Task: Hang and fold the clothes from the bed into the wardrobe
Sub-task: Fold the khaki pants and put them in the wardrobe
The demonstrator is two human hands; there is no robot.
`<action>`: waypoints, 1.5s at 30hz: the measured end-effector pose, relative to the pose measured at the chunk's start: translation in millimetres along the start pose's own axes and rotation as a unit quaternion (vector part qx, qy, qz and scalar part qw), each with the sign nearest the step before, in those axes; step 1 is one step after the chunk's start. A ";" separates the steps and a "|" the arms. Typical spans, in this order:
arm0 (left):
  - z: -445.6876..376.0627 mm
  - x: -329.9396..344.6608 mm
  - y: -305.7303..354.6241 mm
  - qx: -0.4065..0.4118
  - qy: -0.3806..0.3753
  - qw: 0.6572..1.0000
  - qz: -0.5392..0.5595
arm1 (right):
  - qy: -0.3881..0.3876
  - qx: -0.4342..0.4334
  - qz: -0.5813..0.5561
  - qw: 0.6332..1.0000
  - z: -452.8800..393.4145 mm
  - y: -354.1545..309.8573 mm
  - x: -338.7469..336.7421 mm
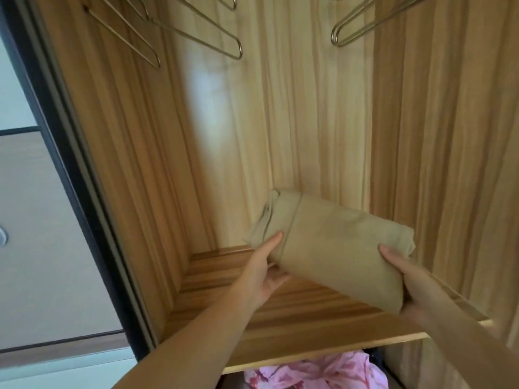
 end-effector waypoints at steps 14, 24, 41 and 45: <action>-50.6 -125.3 -47.0 -0.172 -0.017 0.978 -0.119 | 0.133 0.084 0.201 0.967 -83.6 42.6 3.2; -112.5 -159.7 -81.9 -0.126 0.068 0.969 -0.203 | 0.185 0.039 0.255 0.948 -182.2 64.1 -9.3; -305.6 -156.2 -117.0 -0.091 0.139 0.964 -0.207 | 0.174 0.002 0.243 0.954 -405.4 27.5 -5.9; -319.6 -165.5 -135.7 -0.092 0.136 0.953 -0.255 | 0.179 -0.017 0.320 0.930 -425.4 33.5 -10.1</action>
Point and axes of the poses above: each hand's wrist, its own z-axis away from the middle knuckle, its own x-axis out of the palm, y = z × x, the point moved 8 cm from there along -z, towards the middle knuckle, and after that the axes turned 14 degrees about x, right-handed, at the moved point
